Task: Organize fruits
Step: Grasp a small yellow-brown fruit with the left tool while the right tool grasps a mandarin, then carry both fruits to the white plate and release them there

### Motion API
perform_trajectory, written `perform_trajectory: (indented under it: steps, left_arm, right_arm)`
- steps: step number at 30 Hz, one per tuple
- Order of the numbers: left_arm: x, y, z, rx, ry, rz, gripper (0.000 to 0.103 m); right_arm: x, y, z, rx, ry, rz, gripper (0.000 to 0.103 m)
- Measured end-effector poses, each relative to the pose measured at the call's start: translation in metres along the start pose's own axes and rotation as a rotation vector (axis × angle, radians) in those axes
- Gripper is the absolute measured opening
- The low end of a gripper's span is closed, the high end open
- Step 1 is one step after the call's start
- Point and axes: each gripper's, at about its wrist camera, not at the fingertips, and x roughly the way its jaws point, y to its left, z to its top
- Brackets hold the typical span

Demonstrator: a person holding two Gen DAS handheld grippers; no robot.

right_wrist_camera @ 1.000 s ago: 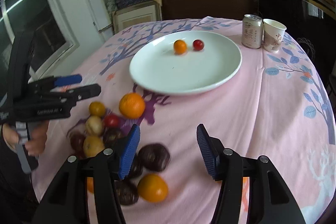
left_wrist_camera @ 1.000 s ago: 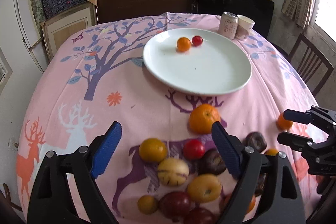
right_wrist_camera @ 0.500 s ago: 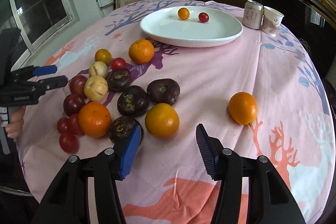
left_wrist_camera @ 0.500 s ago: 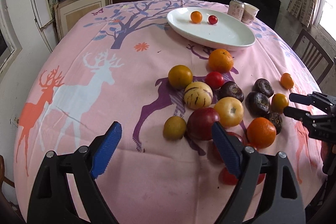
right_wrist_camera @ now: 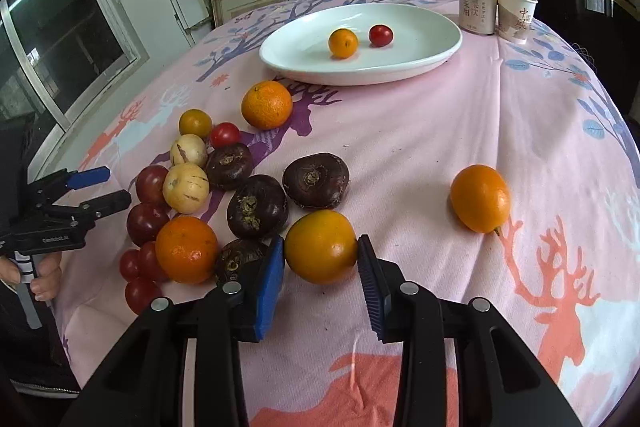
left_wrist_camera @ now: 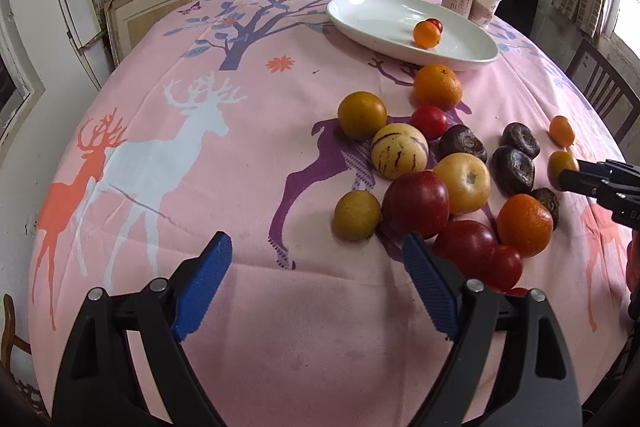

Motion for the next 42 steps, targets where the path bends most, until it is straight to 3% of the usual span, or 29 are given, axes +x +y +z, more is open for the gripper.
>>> perform_trajectory:
  steps: [2,5,11,13,14,19,23,27,29,33,37,40,41,42]
  left_arm:
    - [0.005,-0.001,0.0,0.02,0.011,0.01,0.085]
    - [0.013,-0.002,0.001,0.043,0.029,-0.001,0.076]
    - [0.027,-0.008,0.011,0.075,0.033,-0.048,0.05]
    - [0.028,-0.013,0.014,0.084,0.029,-0.076,0.029]
    - [0.027,-0.015,0.014,0.092,0.025,-0.089,0.026]
    - [0.021,-0.01,0.022,0.064,0.021,-0.099,0.026]
    - [-0.006,-0.003,0.058,0.011,-0.076,-0.127,0.026]
    - [-0.01,-0.02,0.11,-0.018,-0.187,-0.054,0.026]
    - [0.001,-0.033,0.135,-0.04,-0.22,-0.018,0.026]
    - [0.044,-0.054,0.172,-0.073,-0.124,-0.066,0.026]
    - [0.084,-0.066,0.183,-0.096,-0.031,-0.079,0.026]
    - [0.096,-0.068,0.186,-0.109,-0.024,-0.073,0.027]
    - [0.098,-0.067,0.187,-0.123,-0.018,-0.083,0.03]
    - [0.098,-0.065,0.188,-0.145,-0.013,-0.098,0.046]
  right_arm:
    - [-0.004,-0.004,-0.003,0.013,-0.005,-0.005,0.038]
    - [-0.008,-0.008,-0.008,0.027,-0.006,-0.005,0.038]
    - [-0.012,-0.009,-0.011,0.033,-0.014,-0.006,0.038]
    - [-0.014,-0.008,-0.01,0.03,-0.019,-0.005,0.038]
    - [-0.015,-0.008,-0.009,0.03,-0.023,-0.003,0.038]
    - [-0.023,-0.01,0.007,0.026,-0.067,-0.014,0.038]
    - [-0.031,-0.011,0.038,0.005,-0.151,-0.049,0.038]
    - [-0.025,-0.012,0.081,0.016,-0.275,-0.084,0.038]
    - [-0.013,-0.015,0.099,0.054,-0.294,-0.081,0.038]
    - [0.025,-0.022,0.125,0.12,-0.258,-0.073,0.038]
    - [0.059,-0.034,0.135,0.191,-0.168,-0.059,0.038]
    - [0.072,-0.04,0.137,0.229,-0.139,-0.055,0.038]
    - [0.073,-0.042,0.137,0.243,-0.137,-0.055,0.038]
    - [0.073,-0.044,0.137,0.253,-0.138,-0.056,0.039]
